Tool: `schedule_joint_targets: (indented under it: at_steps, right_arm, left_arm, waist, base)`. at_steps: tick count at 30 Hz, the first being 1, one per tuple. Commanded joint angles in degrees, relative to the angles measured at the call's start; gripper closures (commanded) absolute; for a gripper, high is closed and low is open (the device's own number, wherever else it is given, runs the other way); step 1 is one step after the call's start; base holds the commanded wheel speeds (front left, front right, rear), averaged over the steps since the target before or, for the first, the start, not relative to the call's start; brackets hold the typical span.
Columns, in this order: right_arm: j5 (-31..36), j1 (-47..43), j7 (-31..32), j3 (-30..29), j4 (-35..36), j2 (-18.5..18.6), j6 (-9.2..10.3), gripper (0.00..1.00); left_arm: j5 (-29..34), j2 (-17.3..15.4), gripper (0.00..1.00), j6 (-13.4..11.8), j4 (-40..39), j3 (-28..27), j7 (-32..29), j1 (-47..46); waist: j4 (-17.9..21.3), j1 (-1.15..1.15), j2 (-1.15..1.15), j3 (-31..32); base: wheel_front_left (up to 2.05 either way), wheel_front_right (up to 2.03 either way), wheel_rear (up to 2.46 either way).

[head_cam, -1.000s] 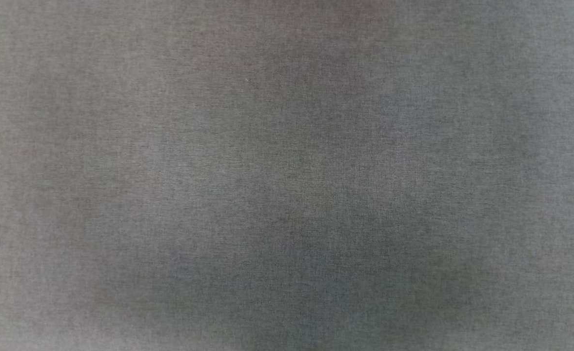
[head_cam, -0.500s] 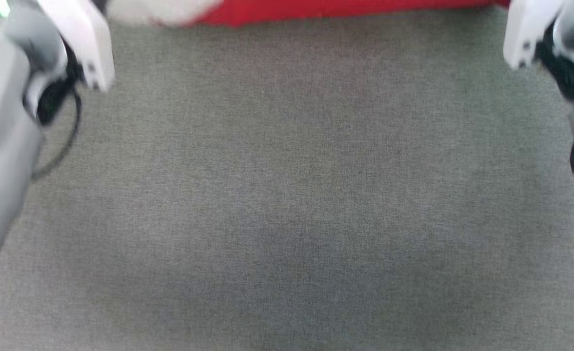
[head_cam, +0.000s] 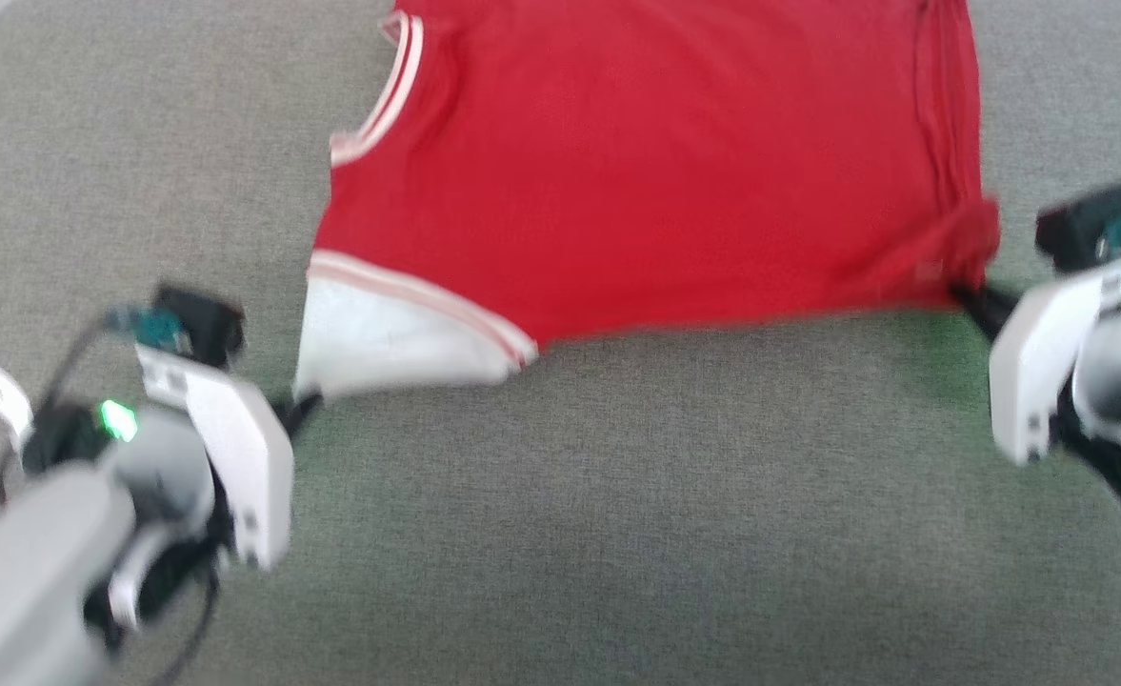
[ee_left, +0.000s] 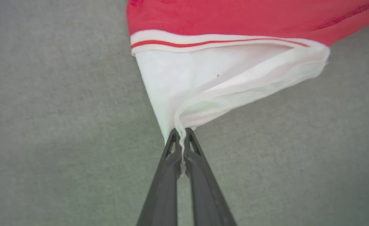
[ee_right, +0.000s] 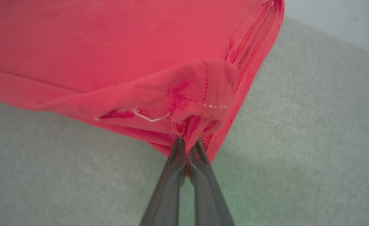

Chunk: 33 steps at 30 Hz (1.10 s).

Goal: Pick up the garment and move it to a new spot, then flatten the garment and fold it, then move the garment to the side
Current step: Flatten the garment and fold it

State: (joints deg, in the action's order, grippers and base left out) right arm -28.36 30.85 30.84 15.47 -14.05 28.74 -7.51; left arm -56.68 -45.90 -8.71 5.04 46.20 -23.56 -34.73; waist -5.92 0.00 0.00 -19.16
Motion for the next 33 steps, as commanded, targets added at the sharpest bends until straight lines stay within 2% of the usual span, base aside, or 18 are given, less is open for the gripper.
schedule_joint_targets:
  at_steps: [1, 4, 7, 10, 15, 19, 20, 26, 29, 33]
  right_arm:
    - [-0.28, -2.26, 0.91, -0.04, 1.86, 0.8, 0.04, 1.0]
    - [-2.12, -8.99, 4.25, -0.18, 8.56, 3.28, 0.04, 1.0]
    - [-4.11, -15.61, 7.35, -1.11, 14.36, 5.51, 0.04, 1.0]
    - [-6.1, -21.81, 9.82, -2.41, 19.34, 7.1, 0.04, 1.0]
    - [-8.31, -29.33, 11.81, -5.51, 25.47, 7.29, 0.03, 1.0]
    - [-9.04, -32.14, 10.79, -9.03, 28.87, 5.62, 0.03, 1.0]
    - [-9.16, -32.91, 11.12, -10.71, 30.41, 4.6, 0.03, 1.0]
    - [-7.29, -30.51, 11.51, -15.11, 33.88, 1.93, 0.04, 1.0]
    - [-5.42, -27.35, 11.7, -16.63, 33.87, 0.56, 0.04, 1.0]
    - [-3.38, -20.86, 11.41, -16.49, 31.51, -1.01, 0.04, 1.0]
  left_arm:
    - [-0.82, -0.83, 1.0, -1.73, -2.23, 0.06, -0.58, 2.47]
    - [-2.05, -3.51, 1.0, -7.02, -10.9, 0.8, -2.03, 8.43]
    - [-2.82, -5.6, 1.0, -11.13, -16.8, 1.72, -3.17, 13.55]
    - [-4.05, -6.62, 1.0, -13.83, -20.72, 2.79, -3.95, 17.49]
    - [-6.24, -7.9, 1.0, -16.53, -23.57, 3.46, -5.13, 21.49]
    - [-5.39, -10.06, 1.0, -17.27, -25.94, 2.05, -5.05, 20.3]
    - [-4.5, -11.96, 1.0, -17.78, -27.51, 0.44, -4.88, 18.43]
    - [-1.46, -16.88, 1.0, -17.26, -30.46, -3.78, -5.74, 11.93]
    - [0.52, -18.23, 1.0, -15.43, -30.52, -5.35, -7.35, 6.63]
    - [3.05, -16.1, 1.0, -10.96, -26.58, -5.94, -9.47, -1.47]
  waist:
    - [0.0, 0.0, 0.0, 0.2]
    - [-0.06, 0.0, 0.0, 0.37]
    - [-0.11, 0.0, 0.0, 0.5]
    - [-0.05, 0.0, 0.0, 0.51]
    - [0.36, 0.0, 0.0, 0.31]
    - [0.65, 0.0, 0.0, -0.05]
    - [0.88, 0.0, 0.0, -0.18]
    - [1.71, 0.0, 0.0, -1.07]
    - [2.35, 0.0, 0.0, -1.99]
    - [2.95, 0.0, 0.0, -3.51]
  base:
    - [0.0, 0.0, 0.0]
    - [0.0, 0.0, 0.0]
    - [0.0, 0.0, 0.0]
    - [0.0, 0.0, 0.0]
    - [0.0, 0.0, 0.0]
    - [0.0, 0.0, 0.0]
    - [0.0, 0.0, 0.0]
    - [0.0, 0.0, 0.0]
    - [0.0, 0.0, 0.0]
    - [0.0, 0.0, 0.0]
